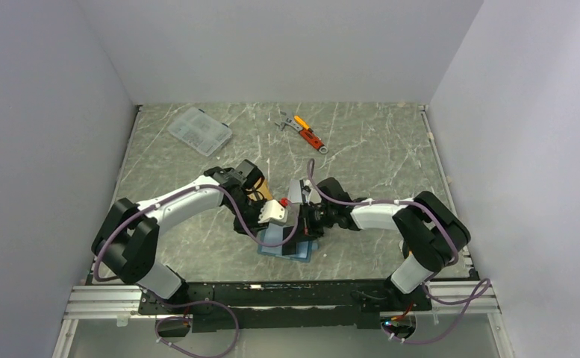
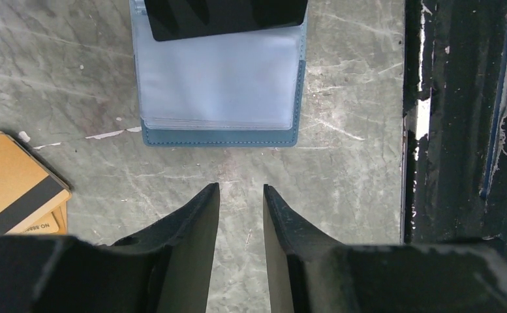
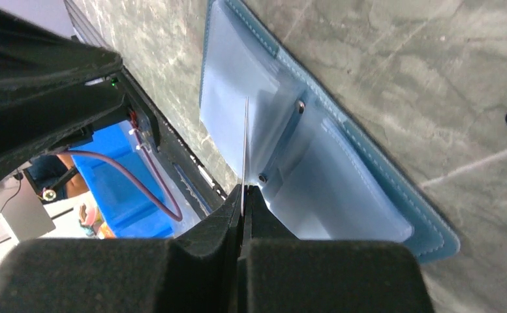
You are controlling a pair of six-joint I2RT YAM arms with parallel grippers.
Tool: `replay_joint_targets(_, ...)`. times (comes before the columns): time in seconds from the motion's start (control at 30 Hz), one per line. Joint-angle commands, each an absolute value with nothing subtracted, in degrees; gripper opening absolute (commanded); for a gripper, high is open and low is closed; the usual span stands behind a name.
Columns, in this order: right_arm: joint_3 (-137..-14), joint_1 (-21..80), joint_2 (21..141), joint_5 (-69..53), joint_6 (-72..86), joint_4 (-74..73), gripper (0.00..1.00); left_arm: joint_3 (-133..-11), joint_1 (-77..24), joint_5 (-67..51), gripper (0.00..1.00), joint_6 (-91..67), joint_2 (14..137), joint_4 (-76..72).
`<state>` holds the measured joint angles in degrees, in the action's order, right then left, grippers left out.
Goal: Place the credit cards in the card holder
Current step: Insert the credit card into the card holder.
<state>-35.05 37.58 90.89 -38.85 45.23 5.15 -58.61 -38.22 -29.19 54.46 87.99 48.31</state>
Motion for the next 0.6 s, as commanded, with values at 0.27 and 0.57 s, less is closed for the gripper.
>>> replay_joint_targets(0.27,-39.72,39.07,95.32,-37.76,45.26,7.61,0.0,-59.59,-42.48,-33.19,0.37,59.82,87.8,46.23)
replay_joint_targets(0.57,-37.23,36.26,90.88,-39.1,44.83,5.17,0.0,-55.79,-43.42,-22.34,0.33,56.59,90.63,29.7)
